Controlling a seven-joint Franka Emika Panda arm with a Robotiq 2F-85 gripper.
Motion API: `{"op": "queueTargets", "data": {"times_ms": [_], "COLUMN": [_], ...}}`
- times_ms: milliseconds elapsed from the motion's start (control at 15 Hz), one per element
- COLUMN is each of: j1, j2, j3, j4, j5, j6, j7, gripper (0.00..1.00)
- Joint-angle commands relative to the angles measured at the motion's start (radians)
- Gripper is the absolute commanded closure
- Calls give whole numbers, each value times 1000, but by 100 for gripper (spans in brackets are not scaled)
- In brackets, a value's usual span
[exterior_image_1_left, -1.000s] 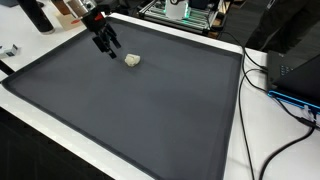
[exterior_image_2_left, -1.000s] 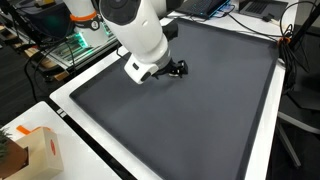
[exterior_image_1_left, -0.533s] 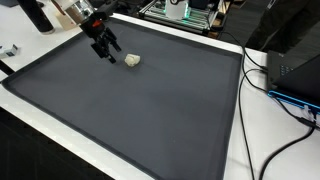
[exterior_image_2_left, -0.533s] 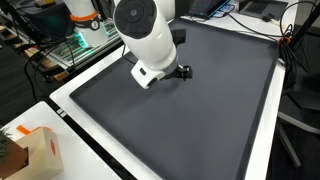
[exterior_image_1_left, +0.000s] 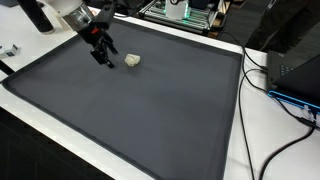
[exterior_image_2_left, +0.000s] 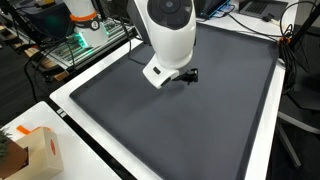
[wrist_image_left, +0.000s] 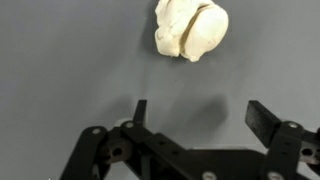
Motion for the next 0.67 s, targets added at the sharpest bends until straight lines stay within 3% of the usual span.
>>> {"op": "queueTargets", "data": {"times_ms": [0, 600], "j1": [42, 194], "j2": [31, 25], "j3": [-13, -10], "j4": [61, 99], "j5": [-104, -414], "j6": [-57, -147], "j7": [45, 50], "gripper": [0, 0]}}
